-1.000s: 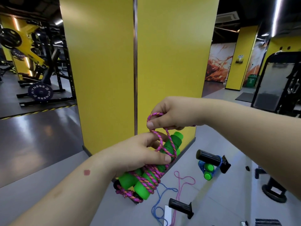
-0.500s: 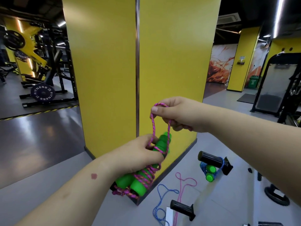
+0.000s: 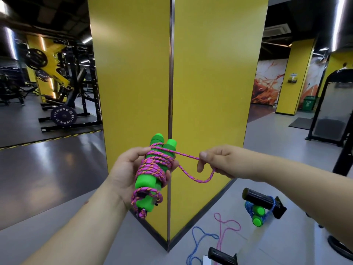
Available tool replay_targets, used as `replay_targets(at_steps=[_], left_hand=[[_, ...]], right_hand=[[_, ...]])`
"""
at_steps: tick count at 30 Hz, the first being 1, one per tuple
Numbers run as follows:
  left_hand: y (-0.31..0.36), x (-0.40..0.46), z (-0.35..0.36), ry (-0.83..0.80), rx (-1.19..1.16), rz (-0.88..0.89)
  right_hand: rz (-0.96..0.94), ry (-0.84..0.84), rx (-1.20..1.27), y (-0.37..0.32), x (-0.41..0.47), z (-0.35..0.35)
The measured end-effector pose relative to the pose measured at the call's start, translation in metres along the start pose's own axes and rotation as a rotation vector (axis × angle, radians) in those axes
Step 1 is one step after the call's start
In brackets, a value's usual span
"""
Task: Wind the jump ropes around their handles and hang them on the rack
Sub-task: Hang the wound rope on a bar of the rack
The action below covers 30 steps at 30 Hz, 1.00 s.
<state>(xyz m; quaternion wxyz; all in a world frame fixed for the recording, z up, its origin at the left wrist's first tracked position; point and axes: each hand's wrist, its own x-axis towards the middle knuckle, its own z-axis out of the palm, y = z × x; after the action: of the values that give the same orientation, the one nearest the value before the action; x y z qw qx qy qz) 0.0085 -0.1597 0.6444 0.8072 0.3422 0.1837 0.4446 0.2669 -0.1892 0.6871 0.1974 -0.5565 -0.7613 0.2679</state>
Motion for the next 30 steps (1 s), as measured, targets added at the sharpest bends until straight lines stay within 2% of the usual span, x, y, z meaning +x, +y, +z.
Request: replay_targets(at_steps=[3, 5, 6, 8, 9, 13, 17, 19, 21, 25, 30], left_hand=[[-0.003, -0.002, 0.008, -0.151, -0.008, -0.005], [-0.005, -0.004, 0.009, -0.235, 0.026, -0.070], [-0.005, -0.006, 0.010, -0.335, 0.039, -0.124], [-0.006, -0.009, 0.009, -0.501, 0.206, -0.168], [-0.008, -0.007, 0.007, -0.508, 0.364, -0.181], [-0.014, -0.008, 0.012, -0.403, 0.854, -0.237], [-0.018, -0.012, 0.025, -0.102, 1.639, -0.105], [-0.027, -0.011, 0.028, -0.014, 1.805, -0.033], [-0.034, -0.007, 0.030, 0.059, 1.783, 0.035], [-0.036, -0.001, 0.029, 0.244, 1.513, 0.082], [-0.050, 0.006, 0.027, 0.349, 1.348, 0.176]], right_hand=[[0.007, 0.015, -0.083, -0.001, 0.007, 0.004], [0.014, 0.017, -0.072, -0.005, 0.010, 0.004], [0.014, 0.012, -0.059, -0.008, 0.012, 0.003], [0.004, -0.009, -0.028, -0.014, 0.016, 0.002], [-0.002, -0.030, -0.020, -0.017, 0.017, 0.002], [0.036, -0.134, 0.045, -0.025, 0.018, 0.006], [0.074, -0.170, 0.191, -0.030, 0.019, 0.004], [0.073, -0.161, 0.180, -0.036, 0.019, 0.007], [0.055, -0.114, 0.077, -0.045, 0.019, 0.013], [0.071, -0.004, -0.141, -0.048, 0.014, 0.019], [0.081, 0.126, -0.213, -0.032, 0.006, 0.017]])
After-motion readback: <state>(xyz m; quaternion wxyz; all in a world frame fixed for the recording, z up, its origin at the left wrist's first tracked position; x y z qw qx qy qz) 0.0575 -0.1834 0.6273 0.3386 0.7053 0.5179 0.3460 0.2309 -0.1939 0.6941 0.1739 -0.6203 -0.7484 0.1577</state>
